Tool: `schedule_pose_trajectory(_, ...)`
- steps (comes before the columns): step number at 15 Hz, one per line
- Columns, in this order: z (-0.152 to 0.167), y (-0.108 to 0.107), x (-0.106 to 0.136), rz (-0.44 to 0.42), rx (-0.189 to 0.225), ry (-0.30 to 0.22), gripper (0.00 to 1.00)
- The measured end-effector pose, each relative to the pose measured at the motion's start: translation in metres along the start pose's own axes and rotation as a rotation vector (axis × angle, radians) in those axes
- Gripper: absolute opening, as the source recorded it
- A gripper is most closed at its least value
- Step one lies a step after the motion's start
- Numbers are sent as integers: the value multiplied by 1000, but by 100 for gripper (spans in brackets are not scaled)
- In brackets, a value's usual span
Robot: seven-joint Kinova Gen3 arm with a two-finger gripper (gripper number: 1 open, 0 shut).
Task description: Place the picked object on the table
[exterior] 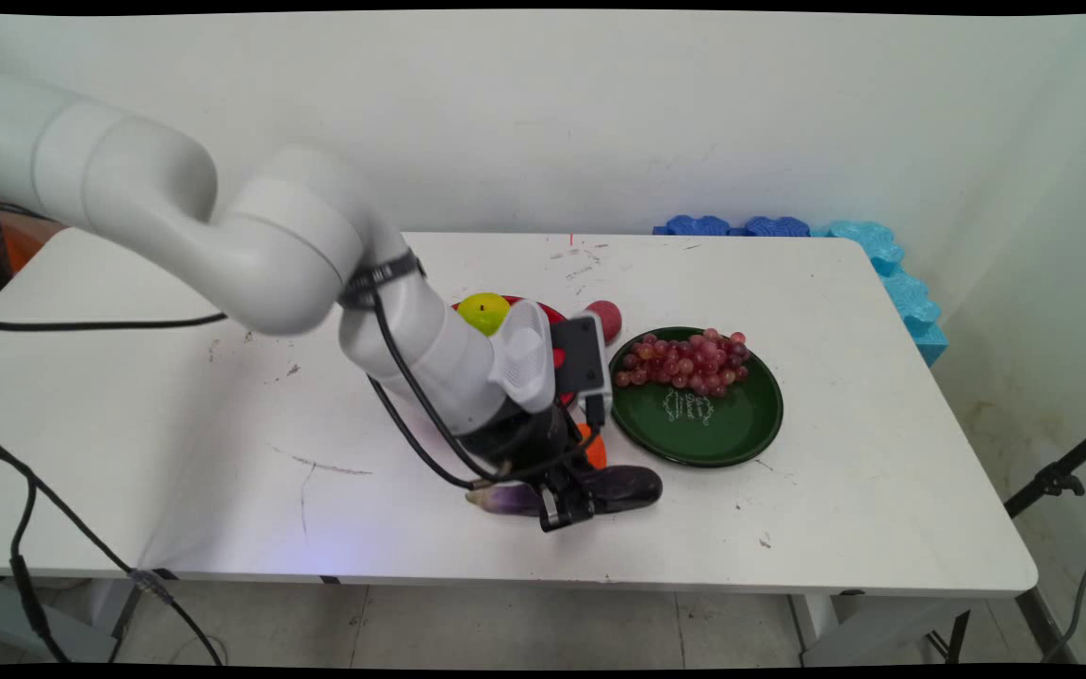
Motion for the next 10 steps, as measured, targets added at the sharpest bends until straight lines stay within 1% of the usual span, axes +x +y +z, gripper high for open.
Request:
schedule_pose_trajectory(4,22,4,-7,-9,4,-6,0)
schedule_pose_trajectory(9,38,7,-14,-6,4,-3,0)
schedule_pose_trajectory(10,39,7,-15,-5,3,-1,100)
